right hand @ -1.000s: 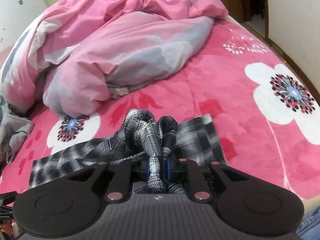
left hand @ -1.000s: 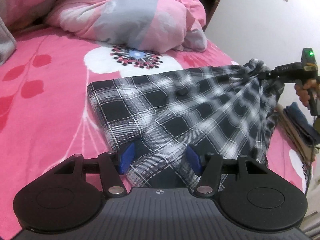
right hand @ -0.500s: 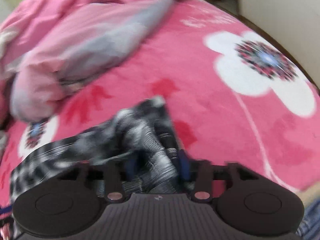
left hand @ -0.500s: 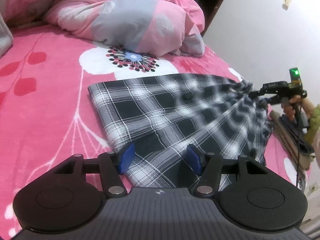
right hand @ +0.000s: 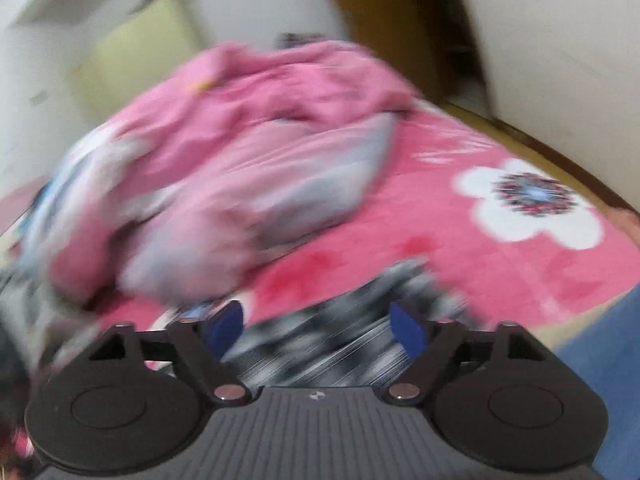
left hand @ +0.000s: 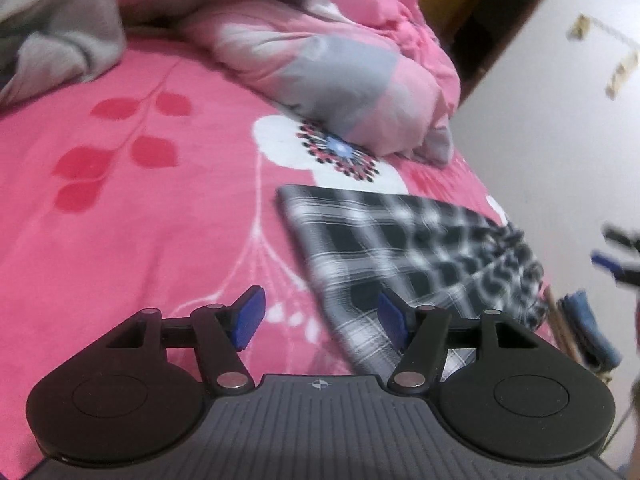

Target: Fold clothes

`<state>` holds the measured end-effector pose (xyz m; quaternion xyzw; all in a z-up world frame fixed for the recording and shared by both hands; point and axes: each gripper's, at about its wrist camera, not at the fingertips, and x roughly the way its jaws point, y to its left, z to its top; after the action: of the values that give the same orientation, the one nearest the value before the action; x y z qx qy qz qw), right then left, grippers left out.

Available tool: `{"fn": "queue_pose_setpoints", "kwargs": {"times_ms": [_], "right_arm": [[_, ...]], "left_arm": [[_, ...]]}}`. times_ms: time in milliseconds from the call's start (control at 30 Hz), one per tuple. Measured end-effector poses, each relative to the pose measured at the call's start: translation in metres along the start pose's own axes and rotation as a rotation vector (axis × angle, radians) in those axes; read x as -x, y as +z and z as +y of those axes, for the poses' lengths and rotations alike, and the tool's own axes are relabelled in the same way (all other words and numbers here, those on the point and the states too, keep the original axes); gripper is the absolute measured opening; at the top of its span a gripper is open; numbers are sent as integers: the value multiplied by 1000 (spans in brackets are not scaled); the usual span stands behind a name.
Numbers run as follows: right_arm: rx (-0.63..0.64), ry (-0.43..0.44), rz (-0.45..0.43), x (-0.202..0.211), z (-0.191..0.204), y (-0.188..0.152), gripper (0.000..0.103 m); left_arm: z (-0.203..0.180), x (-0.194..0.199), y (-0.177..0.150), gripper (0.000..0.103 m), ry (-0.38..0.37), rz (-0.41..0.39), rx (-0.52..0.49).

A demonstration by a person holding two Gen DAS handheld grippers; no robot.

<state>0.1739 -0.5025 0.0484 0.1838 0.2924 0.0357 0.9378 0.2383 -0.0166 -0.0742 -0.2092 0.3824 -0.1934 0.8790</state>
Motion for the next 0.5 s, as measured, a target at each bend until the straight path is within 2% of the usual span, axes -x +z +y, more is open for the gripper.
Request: {"fn": "queue_pose_setpoints", "kwargs": {"times_ms": [133, 233, 367, 433, 500], "right_arm": [[240, 89, 5, 20, 94, -84, 93], [480, 94, -14, 21, 163, -148, 93], [840, 42, -50, 7, 235, -219, 92], [1004, -10, -48, -8, 255, -244, 90], [1138, -52, -32, -24, 269, -265, 81]], "left_arm": [[15, -17, 12, 61, -37, 62, 69], [20, -37, 20, 56, -62, 105, 91], [23, -56, 24, 51, -95, 125, 111], [23, -62, 25, 48, -114, 122, 123], [24, -68, 26, 47, -134, 123, 141]]}}
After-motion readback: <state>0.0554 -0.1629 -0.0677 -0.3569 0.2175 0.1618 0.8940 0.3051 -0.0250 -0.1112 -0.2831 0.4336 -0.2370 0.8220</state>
